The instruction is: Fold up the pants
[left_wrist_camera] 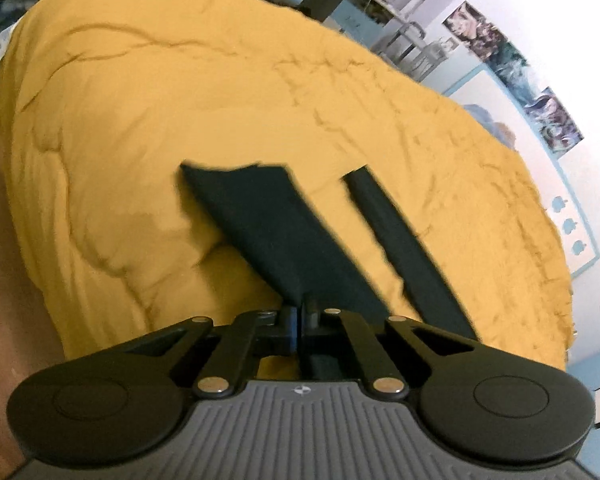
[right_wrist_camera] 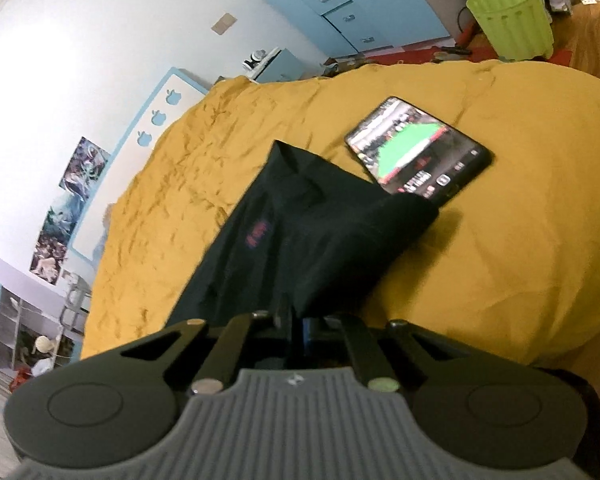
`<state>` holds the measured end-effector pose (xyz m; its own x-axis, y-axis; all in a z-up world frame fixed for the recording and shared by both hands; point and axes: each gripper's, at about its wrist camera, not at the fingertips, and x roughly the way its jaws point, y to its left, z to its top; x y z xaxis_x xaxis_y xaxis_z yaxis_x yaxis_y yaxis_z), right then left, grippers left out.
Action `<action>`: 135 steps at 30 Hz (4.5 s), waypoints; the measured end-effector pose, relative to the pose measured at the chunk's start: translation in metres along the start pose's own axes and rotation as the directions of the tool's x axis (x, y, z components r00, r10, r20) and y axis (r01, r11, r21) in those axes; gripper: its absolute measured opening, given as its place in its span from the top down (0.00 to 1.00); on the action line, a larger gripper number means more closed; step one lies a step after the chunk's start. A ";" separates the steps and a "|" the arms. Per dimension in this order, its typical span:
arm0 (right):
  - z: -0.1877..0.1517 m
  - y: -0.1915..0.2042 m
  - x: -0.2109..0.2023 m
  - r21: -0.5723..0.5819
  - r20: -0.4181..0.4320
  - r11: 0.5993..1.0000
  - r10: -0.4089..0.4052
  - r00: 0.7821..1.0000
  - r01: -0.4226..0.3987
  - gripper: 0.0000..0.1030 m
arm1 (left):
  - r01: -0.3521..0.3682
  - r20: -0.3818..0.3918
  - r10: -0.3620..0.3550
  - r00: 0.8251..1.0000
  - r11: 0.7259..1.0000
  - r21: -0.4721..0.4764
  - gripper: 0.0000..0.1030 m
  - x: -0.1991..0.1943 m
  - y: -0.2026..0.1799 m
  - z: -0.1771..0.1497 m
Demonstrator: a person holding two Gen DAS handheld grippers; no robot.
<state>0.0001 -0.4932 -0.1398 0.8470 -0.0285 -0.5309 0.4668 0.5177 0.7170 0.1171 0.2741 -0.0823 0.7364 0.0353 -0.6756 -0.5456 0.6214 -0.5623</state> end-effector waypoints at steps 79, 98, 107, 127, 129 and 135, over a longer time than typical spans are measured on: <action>-0.028 0.177 0.177 -0.607 -0.336 0.762 0.012 0.942 -0.226 0.67 | 0.040 -0.183 -0.059 0.981 0.994 -0.105 1.00 0.208 -0.074 0.078; -0.054 0.160 0.169 -0.796 -0.276 0.591 -0.157 0.948 -0.133 0.66 | -0.081 -0.043 0.082 0.996 0.997 0.019 0.87 0.185 -0.049 0.074; -0.064 0.157 0.155 -0.892 -0.250 0.446 -0.338 0.907 -0.080 0.60 | -0.225 0.086 0.220 0.972 0.973 0.057 0.60 0.157 -0.061 0.082; 0.079 0.056 0.138 -0.239 -0.014 0.951 -0.204 0.979 0.195 0.50 | 0.555 -0.461 -0.328 0.824 0.630 0.544 0.45 0.177 -0.342 -0.139; 0.089 0.046 0.145 -0.157 0.019 0.969 -0.189 0.982 0.190 0.50 | 0.583 -0.501 -0.326 0.802 0.610 0.536 0.45 0.182 -0.358 -0.170; 0.112 0.025 0.183 0.025 0.002 0.986 -0.167 0.986 0.167 0.46 | 0.602 -0.568 -0.264 0.780 0.565 0.565 0.45 0.184 -0.367 -0.245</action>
<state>0.1952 -0.5814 -0.1689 0.7573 -0.1163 -0.6426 0.6083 0.4837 0.6293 0.3549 -0.1395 -0.1169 0.4912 -0.5808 -0.6491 0.3611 0.8140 -0.4550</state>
